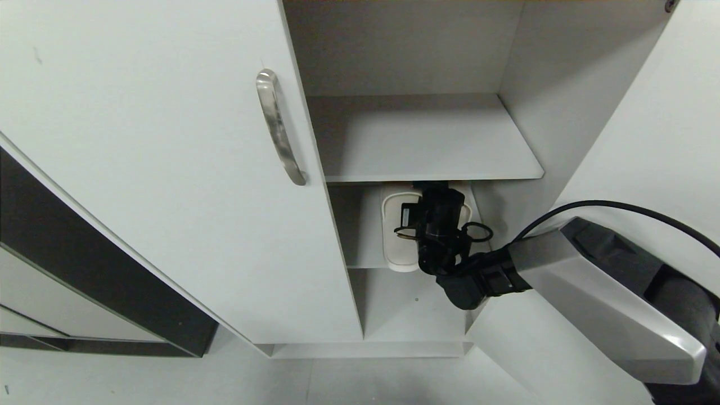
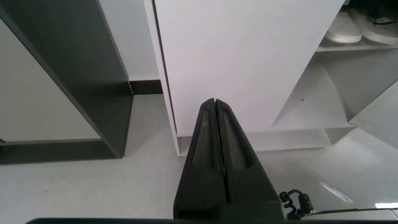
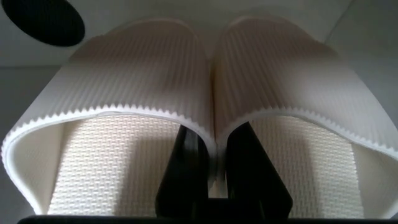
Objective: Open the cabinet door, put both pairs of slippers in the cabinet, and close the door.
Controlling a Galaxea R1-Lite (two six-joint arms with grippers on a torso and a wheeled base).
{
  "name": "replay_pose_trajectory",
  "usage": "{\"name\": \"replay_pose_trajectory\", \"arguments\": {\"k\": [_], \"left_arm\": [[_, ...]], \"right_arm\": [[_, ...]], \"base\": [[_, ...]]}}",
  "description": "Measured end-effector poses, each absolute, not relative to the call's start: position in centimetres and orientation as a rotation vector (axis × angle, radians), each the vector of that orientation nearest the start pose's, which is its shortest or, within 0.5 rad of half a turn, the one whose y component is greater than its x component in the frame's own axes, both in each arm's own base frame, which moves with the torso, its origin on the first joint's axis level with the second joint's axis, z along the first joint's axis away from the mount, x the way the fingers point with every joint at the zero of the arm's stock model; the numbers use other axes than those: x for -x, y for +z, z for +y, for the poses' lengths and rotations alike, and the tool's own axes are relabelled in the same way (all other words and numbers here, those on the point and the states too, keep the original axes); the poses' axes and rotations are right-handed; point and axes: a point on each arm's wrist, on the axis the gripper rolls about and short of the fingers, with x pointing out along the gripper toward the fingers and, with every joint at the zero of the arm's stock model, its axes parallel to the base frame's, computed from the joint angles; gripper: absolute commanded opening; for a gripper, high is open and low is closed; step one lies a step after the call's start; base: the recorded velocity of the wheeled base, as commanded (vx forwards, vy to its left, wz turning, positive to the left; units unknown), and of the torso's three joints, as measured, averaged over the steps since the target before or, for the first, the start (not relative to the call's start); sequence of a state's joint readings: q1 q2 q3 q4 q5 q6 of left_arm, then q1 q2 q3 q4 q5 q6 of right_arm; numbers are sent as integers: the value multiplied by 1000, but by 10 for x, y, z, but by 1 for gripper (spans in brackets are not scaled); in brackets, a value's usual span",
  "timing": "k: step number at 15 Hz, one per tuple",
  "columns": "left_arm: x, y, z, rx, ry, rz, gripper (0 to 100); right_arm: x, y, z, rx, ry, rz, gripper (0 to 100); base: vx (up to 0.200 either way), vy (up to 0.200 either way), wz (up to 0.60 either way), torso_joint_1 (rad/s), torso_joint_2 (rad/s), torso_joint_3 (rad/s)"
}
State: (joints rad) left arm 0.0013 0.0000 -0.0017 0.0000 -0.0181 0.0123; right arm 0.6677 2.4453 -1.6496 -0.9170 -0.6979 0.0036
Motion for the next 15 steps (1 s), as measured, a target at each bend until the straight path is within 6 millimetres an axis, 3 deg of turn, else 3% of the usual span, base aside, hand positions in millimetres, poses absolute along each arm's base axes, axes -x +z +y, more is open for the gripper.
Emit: {"name": "replay_pose_trajectory", "arguments": {"k": [15], "left_arm": [[23,76,0,-7,10,-1,0]], "right_arm": [[-417,110,299,-53,-40,-66,0]], "base": [[0,0,0,0,0,0]]}}
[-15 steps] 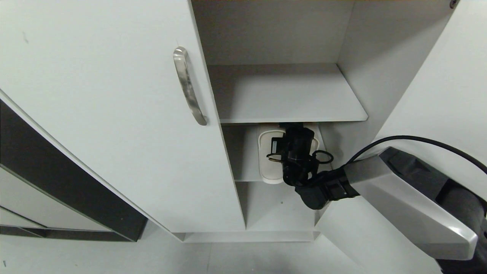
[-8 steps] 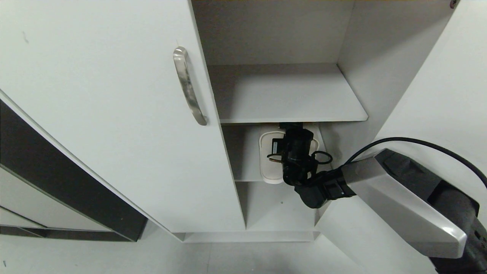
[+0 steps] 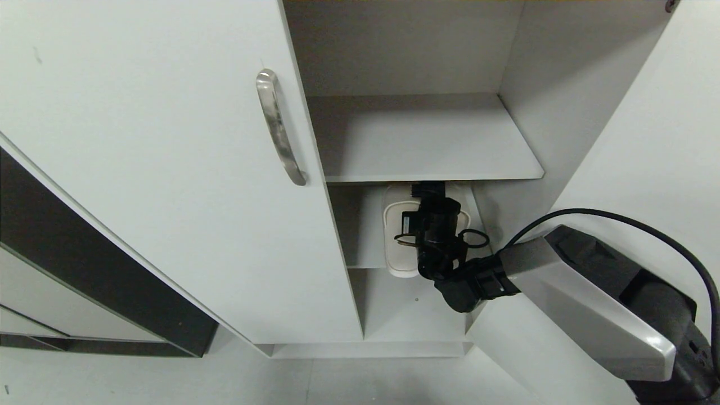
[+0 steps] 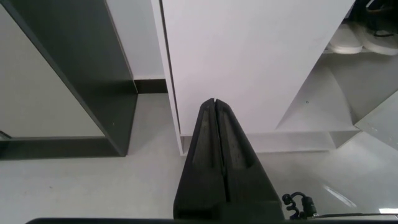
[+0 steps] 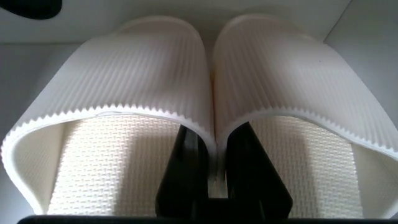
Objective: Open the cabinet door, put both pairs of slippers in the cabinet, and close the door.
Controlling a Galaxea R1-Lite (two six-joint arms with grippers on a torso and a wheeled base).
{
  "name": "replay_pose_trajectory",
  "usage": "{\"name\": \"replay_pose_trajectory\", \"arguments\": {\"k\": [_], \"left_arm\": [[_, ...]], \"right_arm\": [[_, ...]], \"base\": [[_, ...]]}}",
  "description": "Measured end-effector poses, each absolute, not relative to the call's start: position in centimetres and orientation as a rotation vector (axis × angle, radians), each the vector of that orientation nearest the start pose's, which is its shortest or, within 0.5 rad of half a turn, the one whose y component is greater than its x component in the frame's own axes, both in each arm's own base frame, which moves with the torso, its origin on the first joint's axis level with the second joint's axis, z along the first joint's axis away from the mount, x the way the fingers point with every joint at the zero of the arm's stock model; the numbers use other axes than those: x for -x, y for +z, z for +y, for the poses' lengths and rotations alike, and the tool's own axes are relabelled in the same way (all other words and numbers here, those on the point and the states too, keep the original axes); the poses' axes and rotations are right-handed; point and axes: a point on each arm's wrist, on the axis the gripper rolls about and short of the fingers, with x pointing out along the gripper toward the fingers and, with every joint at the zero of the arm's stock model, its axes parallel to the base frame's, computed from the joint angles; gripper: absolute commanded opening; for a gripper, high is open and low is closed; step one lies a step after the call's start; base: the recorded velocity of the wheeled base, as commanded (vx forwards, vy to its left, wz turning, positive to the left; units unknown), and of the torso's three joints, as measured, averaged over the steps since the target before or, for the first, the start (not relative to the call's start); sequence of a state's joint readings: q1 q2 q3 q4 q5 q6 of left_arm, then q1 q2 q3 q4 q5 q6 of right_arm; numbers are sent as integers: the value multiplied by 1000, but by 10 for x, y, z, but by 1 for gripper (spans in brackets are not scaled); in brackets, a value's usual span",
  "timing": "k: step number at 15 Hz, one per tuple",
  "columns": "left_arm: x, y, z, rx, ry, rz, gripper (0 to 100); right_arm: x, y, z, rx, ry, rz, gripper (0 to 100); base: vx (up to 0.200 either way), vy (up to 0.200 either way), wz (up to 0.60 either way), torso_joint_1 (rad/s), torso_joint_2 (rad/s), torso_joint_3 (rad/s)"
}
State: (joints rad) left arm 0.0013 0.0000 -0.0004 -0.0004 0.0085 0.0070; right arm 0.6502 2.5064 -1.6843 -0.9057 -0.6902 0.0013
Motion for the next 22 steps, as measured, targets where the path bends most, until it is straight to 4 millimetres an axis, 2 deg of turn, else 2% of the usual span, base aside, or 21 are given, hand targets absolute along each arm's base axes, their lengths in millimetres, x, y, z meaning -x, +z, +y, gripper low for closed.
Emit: {"name": "replay_pose_trajectory", "arguments": {"k": [1,6,10,15,19,22], "left_arm": [[23,76,0,-7,10,-1,0],[23,76,0,-7,10,-1,0],[23,76,0,-8,10,-1,0],[23,76,0,-7,10,-1,0],[23,76,0,-7,10,-1,0],[23,76,0,-8,9,-2,0]], "right_arm": [[-417,109,299,-52,-40,-64,100],[-416,104,299,-44,-46,-52,100],[-401,97,299,-30,-30,-32,100],[-353,98,296,-20,28,-20,100],[-311,88,281,-21,71,-17,100],[-292,86,277,-25,101,-19,100]], "base": [[0,0,0,0,0,0],[0,0,0,0,0,0],[0,0,0,0,0,0],[0,0,0,0,0,0],[0,0,0,0,0,0],[0,0,0,0,0,0]]}}
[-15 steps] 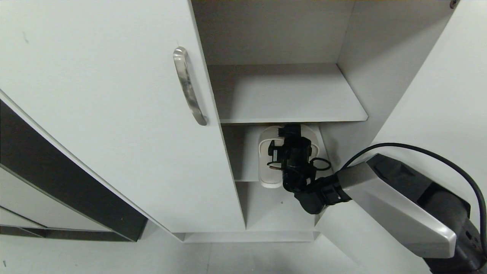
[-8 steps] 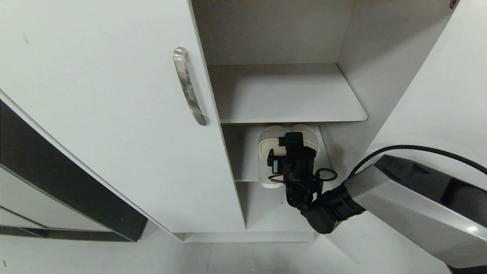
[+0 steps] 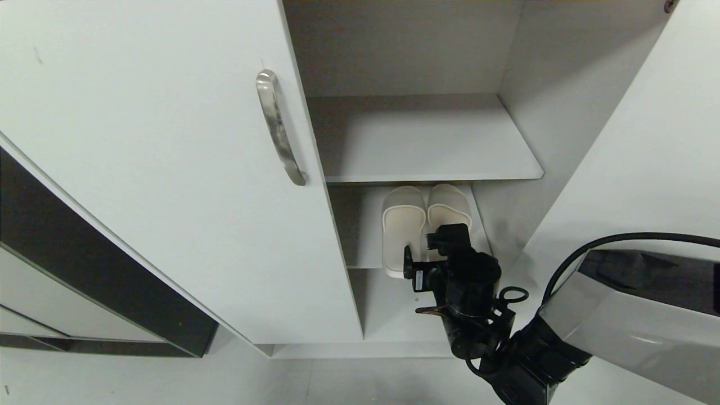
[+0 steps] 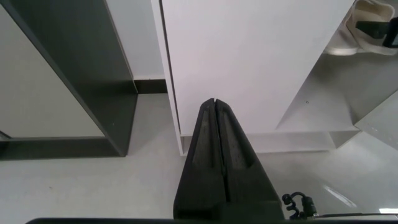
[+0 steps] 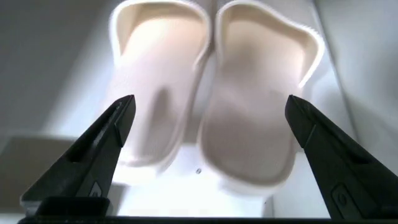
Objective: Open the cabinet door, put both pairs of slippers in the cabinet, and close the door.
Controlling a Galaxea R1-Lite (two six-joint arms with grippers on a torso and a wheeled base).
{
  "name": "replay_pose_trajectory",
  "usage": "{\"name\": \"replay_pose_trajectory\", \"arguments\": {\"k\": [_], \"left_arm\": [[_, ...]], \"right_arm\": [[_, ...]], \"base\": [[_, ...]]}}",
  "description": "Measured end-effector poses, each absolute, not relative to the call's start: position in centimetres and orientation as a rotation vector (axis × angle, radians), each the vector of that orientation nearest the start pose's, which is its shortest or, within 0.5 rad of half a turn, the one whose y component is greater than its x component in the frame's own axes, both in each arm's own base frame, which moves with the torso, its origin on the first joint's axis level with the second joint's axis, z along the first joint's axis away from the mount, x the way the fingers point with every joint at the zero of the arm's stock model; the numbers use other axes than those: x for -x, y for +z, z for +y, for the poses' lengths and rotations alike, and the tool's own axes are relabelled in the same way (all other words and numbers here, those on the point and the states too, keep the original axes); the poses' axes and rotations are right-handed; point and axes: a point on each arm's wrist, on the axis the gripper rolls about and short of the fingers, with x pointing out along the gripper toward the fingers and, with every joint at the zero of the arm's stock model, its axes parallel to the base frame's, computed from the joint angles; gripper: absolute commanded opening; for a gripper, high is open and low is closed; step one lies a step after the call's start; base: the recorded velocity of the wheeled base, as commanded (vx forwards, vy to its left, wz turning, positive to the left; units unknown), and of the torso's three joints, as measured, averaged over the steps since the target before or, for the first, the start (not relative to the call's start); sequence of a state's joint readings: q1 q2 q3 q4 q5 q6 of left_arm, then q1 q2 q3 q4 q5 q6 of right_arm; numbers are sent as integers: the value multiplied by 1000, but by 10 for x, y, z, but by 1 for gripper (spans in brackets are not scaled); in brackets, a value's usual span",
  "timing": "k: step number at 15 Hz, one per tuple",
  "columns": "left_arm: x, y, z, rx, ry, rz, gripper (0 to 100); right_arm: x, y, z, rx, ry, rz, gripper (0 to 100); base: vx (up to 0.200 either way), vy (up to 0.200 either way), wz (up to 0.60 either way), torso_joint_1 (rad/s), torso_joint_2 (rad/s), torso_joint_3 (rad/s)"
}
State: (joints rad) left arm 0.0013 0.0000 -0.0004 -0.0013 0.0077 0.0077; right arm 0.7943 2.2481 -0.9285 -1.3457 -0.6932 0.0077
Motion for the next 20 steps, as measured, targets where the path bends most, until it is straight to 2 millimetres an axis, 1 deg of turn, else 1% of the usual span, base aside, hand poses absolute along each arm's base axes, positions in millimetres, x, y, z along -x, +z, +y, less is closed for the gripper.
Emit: {"name": "replay_pose_trajectory", "arguments": {"k": [1,7,20], "left_arm": [[23,76,0,-7,9,-1,0],[23,76,0,-1,7,-3,0],[23,76,0,-1,9,-3,0]], "right_arm": [[-289,86,277,-23,106,-17,100],[-285,88,277,-27,115,-20,100],[-284,88,275,-31,113,-26,100]], "base": [[0,0,0,0,0,0],[-200,0,0,3,5,2],[0,0,0,0,0,0]]}}
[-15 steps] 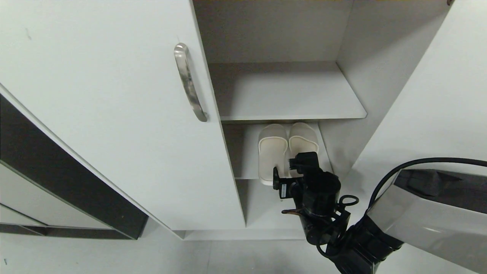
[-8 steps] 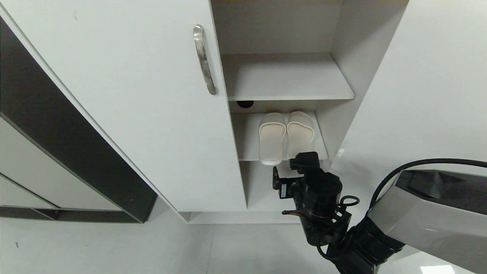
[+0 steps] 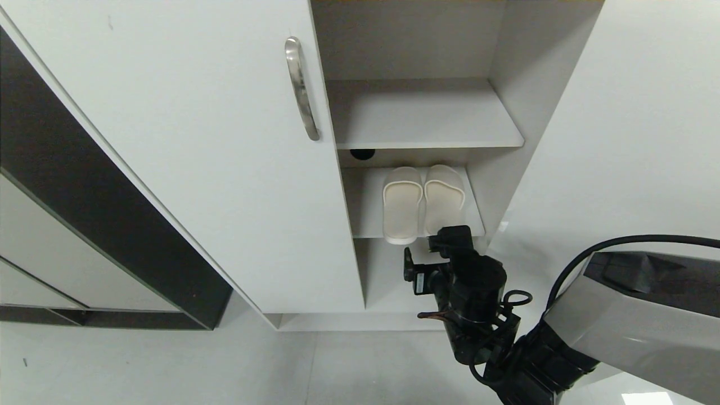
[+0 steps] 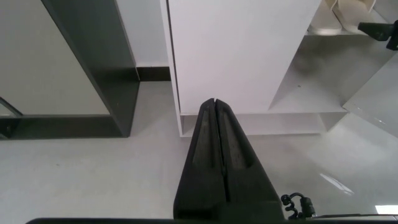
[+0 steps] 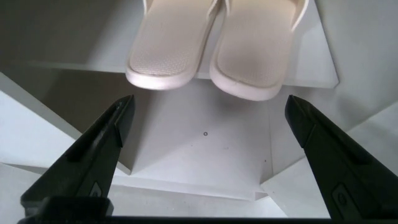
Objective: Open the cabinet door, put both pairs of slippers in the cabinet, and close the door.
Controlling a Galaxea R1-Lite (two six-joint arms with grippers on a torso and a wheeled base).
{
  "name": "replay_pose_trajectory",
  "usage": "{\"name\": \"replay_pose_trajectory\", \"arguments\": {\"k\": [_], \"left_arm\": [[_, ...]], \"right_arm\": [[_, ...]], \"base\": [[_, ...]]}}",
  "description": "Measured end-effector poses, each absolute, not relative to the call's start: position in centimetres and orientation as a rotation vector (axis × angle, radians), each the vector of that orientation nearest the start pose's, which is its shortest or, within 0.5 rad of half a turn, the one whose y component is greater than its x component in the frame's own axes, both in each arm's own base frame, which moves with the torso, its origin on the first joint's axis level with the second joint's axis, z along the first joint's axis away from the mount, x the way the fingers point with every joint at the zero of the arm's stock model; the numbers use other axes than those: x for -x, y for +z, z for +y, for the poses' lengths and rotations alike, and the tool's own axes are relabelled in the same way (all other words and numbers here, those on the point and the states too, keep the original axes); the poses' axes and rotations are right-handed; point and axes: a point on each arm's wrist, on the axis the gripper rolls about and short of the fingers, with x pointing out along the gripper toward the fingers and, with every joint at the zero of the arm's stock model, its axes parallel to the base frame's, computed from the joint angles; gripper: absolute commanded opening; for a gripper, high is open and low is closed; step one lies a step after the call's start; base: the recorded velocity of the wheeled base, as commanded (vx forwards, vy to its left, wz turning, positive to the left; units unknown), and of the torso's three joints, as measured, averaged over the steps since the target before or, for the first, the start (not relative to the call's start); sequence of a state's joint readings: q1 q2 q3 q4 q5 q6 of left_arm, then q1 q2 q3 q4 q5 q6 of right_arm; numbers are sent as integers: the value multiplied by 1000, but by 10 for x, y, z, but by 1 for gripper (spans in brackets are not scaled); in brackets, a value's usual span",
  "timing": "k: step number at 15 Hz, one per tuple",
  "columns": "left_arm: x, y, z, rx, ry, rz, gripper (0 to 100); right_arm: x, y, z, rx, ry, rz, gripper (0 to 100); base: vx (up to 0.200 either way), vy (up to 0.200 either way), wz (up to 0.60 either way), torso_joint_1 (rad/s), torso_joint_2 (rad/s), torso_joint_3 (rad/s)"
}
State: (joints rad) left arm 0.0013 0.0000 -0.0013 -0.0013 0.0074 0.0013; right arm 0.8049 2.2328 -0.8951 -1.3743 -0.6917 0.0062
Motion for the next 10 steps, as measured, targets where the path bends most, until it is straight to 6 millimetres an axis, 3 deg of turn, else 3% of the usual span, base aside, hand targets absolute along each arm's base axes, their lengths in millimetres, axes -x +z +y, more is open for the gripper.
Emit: {"name": "replay_pose_trajectory", "arguments": {"k": [10], "left_arm": [[23,76,0,-2,5,-3,0]], "right_arm": [[-283,86,274,-23,114,-19,100]], "base": [[0,0,0,0,0,0]]}}
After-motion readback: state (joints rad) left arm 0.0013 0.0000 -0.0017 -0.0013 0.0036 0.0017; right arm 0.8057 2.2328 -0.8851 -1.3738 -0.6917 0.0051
